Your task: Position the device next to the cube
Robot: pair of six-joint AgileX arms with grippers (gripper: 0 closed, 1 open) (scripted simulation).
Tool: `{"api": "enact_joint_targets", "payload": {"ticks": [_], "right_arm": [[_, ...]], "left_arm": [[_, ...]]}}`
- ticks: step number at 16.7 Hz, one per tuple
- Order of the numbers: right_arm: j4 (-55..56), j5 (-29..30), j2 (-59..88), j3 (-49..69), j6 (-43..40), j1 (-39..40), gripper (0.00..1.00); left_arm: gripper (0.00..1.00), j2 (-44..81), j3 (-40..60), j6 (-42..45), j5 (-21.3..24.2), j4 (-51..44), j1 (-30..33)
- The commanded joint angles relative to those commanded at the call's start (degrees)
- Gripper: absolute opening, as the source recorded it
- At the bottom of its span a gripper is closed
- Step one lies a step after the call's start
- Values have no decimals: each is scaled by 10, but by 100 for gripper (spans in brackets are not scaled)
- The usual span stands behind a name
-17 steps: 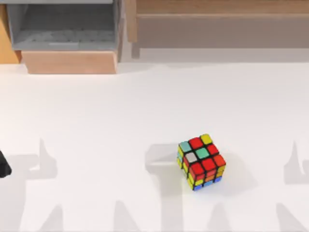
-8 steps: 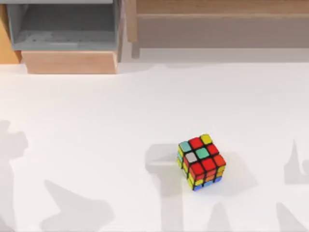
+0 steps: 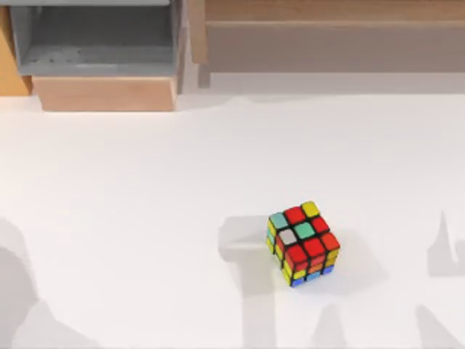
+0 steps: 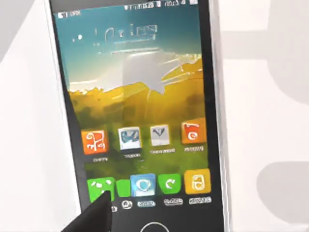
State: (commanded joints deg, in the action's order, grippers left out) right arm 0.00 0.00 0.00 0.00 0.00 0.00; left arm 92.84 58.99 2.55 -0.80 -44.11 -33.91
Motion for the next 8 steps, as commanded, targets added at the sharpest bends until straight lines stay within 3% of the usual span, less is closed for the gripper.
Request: {"api": "enact_joint_targets", "payload": {"ticks": [4, 8], "right_arm": [[0, 0, 0, 0, 0, 0, 100], [0, 0, 0, 0, 0, 0, 100]], "left_arm": [[100, 131, 92, 3, 2, -50, -47], [100, 169, 123, 4, 3, -63, -61]]}}
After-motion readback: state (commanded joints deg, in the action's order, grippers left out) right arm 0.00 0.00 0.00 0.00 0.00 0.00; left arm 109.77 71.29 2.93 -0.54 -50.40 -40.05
